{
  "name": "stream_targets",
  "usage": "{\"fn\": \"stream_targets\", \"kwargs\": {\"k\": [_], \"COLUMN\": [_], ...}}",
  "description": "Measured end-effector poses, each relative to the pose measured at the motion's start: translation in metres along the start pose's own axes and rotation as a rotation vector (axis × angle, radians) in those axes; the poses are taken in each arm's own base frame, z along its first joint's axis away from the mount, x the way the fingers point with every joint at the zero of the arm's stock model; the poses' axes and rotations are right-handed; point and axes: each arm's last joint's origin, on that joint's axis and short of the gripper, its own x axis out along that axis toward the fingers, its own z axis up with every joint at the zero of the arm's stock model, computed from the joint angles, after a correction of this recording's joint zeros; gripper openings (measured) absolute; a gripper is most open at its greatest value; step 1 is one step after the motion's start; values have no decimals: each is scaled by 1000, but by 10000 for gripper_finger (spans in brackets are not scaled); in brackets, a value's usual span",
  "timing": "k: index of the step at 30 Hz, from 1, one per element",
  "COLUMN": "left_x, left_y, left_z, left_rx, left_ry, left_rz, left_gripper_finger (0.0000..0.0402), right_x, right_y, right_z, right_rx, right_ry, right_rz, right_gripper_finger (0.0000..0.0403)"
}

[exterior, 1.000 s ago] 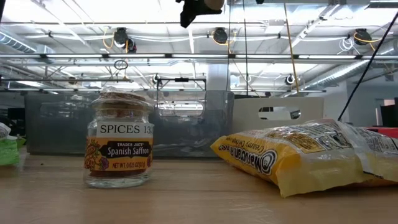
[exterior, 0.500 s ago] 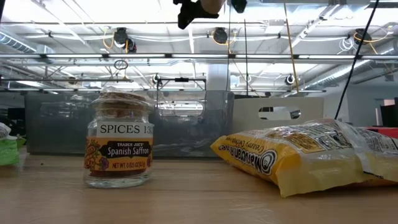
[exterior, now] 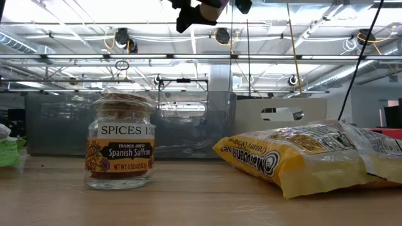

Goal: Pick & Place Food Item
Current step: Put the purple bottle into the white bin

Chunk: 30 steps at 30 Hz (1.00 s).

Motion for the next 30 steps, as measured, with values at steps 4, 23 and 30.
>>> {"fn": "stream_targets", "kwargs": {"k": [4, 23, 30], "left_x": [-1, -1, -1], "left_y": [3, 3, 3], "left_z": [1, 1, 1], "left_rx": [-3, -6, -8], "left_ry": [-5, -8, -9], "left_rz": [4, 7, 4], "left_gripper_finger": [208, 208, 207], "right_x": [1, 3, 3], "right_y": [-1, 0, 0], "right_z": [-3, -5, -5], "right_rx": [-6, -52, -53], "right_ry": [26, 29, 29], "right_rz": [-18, -69, -73], "right_gripper_finger": [302, 276, 226]}}
